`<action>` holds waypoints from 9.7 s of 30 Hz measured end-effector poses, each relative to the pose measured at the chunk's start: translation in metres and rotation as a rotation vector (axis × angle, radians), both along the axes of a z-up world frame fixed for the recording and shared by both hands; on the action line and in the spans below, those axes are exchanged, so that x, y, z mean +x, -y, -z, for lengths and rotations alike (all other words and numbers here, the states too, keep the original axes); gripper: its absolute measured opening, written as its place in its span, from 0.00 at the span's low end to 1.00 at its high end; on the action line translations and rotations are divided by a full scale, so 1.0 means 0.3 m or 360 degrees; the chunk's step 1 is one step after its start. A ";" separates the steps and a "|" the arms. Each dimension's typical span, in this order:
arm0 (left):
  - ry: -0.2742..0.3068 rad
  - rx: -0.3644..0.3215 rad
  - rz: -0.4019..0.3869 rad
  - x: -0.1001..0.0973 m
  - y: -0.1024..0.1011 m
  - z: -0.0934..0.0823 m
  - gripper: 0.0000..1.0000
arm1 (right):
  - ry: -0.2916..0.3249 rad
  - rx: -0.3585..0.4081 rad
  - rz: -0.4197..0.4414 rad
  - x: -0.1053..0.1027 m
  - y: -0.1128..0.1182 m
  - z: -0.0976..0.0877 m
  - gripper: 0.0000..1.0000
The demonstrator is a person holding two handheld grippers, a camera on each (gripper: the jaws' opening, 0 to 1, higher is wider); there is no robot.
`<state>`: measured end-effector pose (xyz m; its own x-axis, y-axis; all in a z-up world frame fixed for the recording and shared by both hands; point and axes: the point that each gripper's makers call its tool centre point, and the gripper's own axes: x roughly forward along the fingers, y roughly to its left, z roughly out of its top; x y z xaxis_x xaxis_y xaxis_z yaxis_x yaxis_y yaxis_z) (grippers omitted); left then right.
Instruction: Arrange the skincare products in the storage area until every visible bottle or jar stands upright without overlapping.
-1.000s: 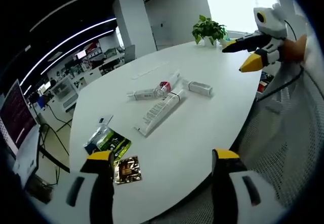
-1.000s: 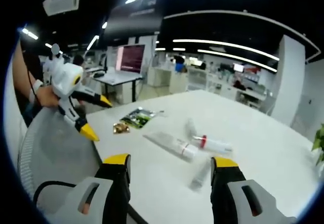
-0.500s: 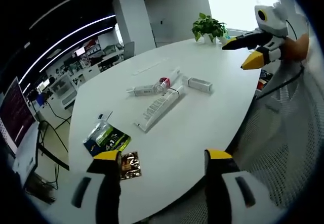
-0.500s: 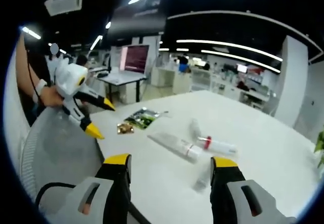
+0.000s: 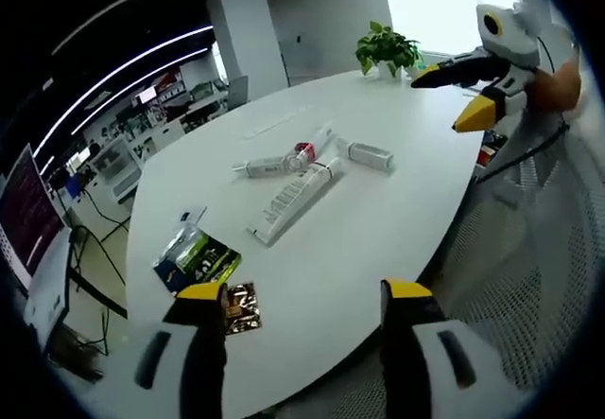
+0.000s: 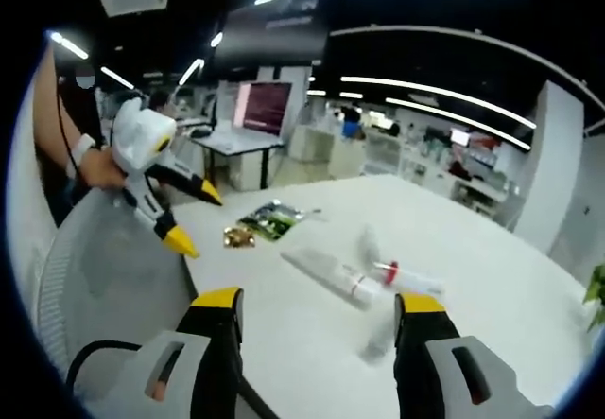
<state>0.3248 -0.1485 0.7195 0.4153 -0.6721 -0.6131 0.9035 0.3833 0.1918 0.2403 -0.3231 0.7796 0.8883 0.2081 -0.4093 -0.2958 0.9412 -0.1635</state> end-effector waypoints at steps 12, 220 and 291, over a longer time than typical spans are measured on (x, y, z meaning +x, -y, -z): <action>-0.0002 0.0011 0.0006 -0.003 0.000 0.002 0.59 | 0.0035 -0.0033 -0.0035 -0.003 -0.016 -0.014 0.69; -0.0040 -0.0022 0.0082 -0.017 -0.004 0.007 0.20 | -0.0649 -0.0695 -0.0582 0.596 -0.147 0.273 0.21; -0.0645 -0.1089 0.0558 -0.325 0.263 -0.420 0.57 | -0.0096 0.0908 -0.0423 0.069 -0.335 -0.335 0.26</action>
